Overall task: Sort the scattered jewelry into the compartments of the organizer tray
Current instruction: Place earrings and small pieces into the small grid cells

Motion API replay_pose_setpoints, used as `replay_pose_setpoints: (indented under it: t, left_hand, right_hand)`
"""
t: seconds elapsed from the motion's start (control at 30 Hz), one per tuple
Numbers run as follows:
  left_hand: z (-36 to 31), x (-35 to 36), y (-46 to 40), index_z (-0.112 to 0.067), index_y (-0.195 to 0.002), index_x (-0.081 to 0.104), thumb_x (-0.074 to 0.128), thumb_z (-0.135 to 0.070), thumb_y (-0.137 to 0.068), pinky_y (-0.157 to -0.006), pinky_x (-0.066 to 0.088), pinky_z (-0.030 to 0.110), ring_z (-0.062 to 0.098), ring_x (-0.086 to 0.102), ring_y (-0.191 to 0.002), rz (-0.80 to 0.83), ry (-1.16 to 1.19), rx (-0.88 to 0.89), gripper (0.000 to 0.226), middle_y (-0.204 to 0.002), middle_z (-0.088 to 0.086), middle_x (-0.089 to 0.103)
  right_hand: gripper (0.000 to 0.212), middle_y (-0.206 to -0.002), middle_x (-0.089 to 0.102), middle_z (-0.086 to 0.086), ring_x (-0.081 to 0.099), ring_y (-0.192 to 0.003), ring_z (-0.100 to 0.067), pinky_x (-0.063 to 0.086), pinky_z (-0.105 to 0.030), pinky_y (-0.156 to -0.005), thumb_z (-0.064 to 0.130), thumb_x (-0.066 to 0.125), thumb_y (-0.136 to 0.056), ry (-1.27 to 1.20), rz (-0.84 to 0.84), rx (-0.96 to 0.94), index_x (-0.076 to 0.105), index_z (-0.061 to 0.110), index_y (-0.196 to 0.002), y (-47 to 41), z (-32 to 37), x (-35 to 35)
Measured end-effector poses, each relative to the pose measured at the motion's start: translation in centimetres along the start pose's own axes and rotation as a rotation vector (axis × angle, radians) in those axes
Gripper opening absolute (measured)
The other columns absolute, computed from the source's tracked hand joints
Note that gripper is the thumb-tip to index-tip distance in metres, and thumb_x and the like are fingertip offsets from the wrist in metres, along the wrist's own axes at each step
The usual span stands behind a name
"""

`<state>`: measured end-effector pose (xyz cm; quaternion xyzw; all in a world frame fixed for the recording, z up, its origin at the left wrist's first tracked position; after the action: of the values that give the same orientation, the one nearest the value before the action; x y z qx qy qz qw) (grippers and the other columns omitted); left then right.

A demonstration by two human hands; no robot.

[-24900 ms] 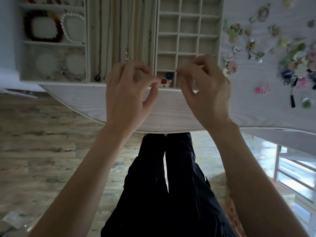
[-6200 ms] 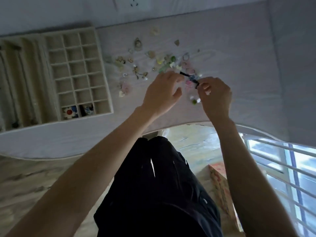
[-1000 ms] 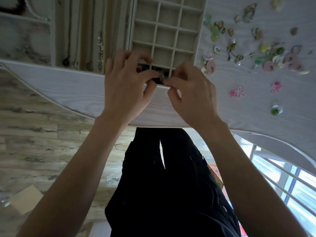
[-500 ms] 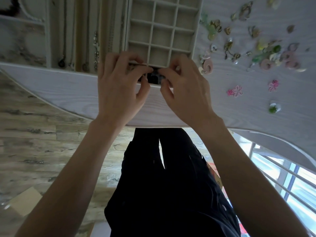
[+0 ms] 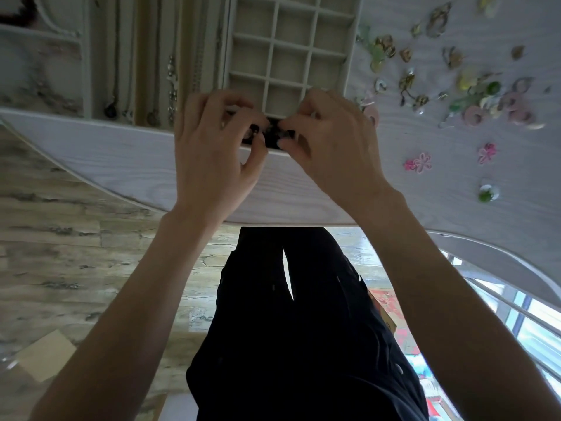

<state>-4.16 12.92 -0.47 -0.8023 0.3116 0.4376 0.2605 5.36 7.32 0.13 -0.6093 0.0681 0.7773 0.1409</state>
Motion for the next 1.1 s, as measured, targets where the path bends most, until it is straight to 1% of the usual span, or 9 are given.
replay_pose_setpoints:
  t: [0.07, 0.17, 0.33, 0.43, 0.57, 0.63, 0.73, 0.9, 1.1]
  left_hand:
    - [-0.1, 0.1, -0.1, -0.017, -0.088, 0.072, 0.059, -0.018, -0.088, -0.088, 0.032, 0.027, 0.027, 0.049, -0.098, 0.027, 0.006, 0.022, 0.014, -0.104, 0.006, 0.063]
    - [-0.4, 0.3, -0.1, -0.023, -0.089, 0.076, 0.058, -0.021, -0.088, -0.087, 0.035, 0.034, 0.027, 0.046, -0.101, 0.081, -0.025, 0.069, 0.017, -0.108, 0.004, 0.064]
    - [-0.7, 0.1, -0.2, -0.025, -0.092, 0.076, 0.060, -0.022, -0.087, -0.083, 0.029, 0.033, 0.032, 0.053, -0.099, 0.094, -0.159, 0.107, 0.017, -0.113, 0.002, 0.064]
    - [-0.8, 0.3, -0.1, -0.023, -0.090, 0.076, 0.058, -0.022, -0.087, -0.086, 0.032, 0.036, 0.033, 0.054, -0.100, 0.093, -0.152, 0.100, 0.018, -0.111, 0.004, 0.064]
    - [-0.8, 0.6, 0.3, -0.022, -0.087, 0.076, 0.057, -0.020, -0.085, -0.082, 0.034, 0.039, 0.032, 0.050, -0.099, 0.097, -0.153, 0.073, 0.019, -0.108, 0.005, 0.063]
    - [-0.8, 0.6, 0.3, -0.021, -0.084, 0.075, 0.058, -0.018, -0.084, -0.080, 0.033, 0.039, 0.031, 0.049, -0.098, 0.086, -0.144, 0.076, 0.017, -0.106, 0.004, 0.063]
    - [-0.6, 0.8, 0.3, -0.020, -0.081, 0.075, 0.059, -0.018, -0.083, -0.079, 0.035, 0.040, 0.029, 0.048, -0.099, 0.085, -0.129, 0.066, 0.016, -0.106, 0.004, 0.064]
    - [-0.8, 0.6, 0.3, -0.018, -0.090, 0.072, 0.055, -0.014, -0.082, -0.079, 0.039, 0.042, 0.031, 0.051, -0.098, 0.066, -0.102, 0.064, 0.019, -0.108, 0.003, 0.064]
    - [-1.2, 1.0, 0.4, -0.026, -0.099, 0.074, 0.054, -0.018, -0.087, -0.083, 0.037, 0.042, 0.031, 0.049, -0.101, 0.119, -0.147, 0.094, 0.025, -0.114, 0.002, 0.063]
  right_hand:
    - [0.022, -0.069, 0.061, -0.002, 0.059, -0.063, -0.024, 0.027, -0.023, -0.056, 0.038, 0.067, -0.069, 0.022, 0.085, -0.065, 0.074, 0.017, -0.069, -1.0, 0.4, 0.6]
    - [0.030, -0.072, 0.061, -0.007, 0.060, -0.063, -0.029, 0.036, -0.028, -0.051, 0.038, 0.063, -0.074, 0.021, 0.226, -0.147, 0.073, 0.009, -0.071, -1.8, 0.7, 2.0]
    - [0.007, -0.075, 0.060, -0.008, 0.059, -0.065, -0.029, 0.034, -0.025, -0.050, 0.006, 0.066, -0.076, 0.047, 0.237, -0.237, 0.070, 0.009, -0.080, -1.5, 1.6, 1.8]
    - [0.014, -0.078, 0.060, -0.006, 0.059, -0.065, -0.027, 0.021, -0.015, -0.049, 0.002, 0.062, -0.073, -0.049, 0.178, -0.074, 0.068, 0.012, -0.080, -1.6, 0.5, 1.0]
    - [0.005, -0.079, 0.060, -0.003, 0.060, -0.066, -0.024, 0.039, -0.024, -0.052, 0.018, 0.066, -0.075, -0.177, 0.109, 0.100, 0.069, 0.015, -0.077, -0.4, -1.4, 0.4]
    - [0.009, -0.075, 0.061, -0.004, 0.061, -0.064, -0.025, 0.039, -0.025, -0.051, 0.024, 0.071, -0.071, -0.161, 0.095, 0.115, 0.072, 0.015, -0.073, -0.2, -1.5, 0.6]
    - [0.015, -0.069, 0.060, -0.003, 0.058, -0.055, -0.023, 0.027, -0.021, -0.051, 0.030, 0.074, -0.066, -0.055, 0.077, 0.065, 0.072, 0.015, -0.066, -0.7, -0.9, 0.7]
    - [0.012, -0.065, 0.059, -0.002, 0.058, -0.051, -0.024, 0.024, -0.020, -0.050, 0.023, 0.075, -0.066, 0.020, 0.100, 0.063, 0.071, 0.014, -0.060, -1.1, -0.5, 1.0]
    - [0.021, -0.096, 0.062, -0.001, 0.061, -0.084, -0.023, 0.024, -0.028, -0.061, 0.030, 0.056, -0.090, 0.023, 0.183, 0.223, 0.073, 0.020, -0.096, -0.1, -1.2, 1.1]
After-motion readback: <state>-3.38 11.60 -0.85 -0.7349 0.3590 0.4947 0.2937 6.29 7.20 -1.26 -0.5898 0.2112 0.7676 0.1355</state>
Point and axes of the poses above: each hand's wrist, its own y-axis away from the middle knuckle, its own x-axis out of the palm, z = x × y, the point moved 10 cm from there along -y, towards the middle knuckle
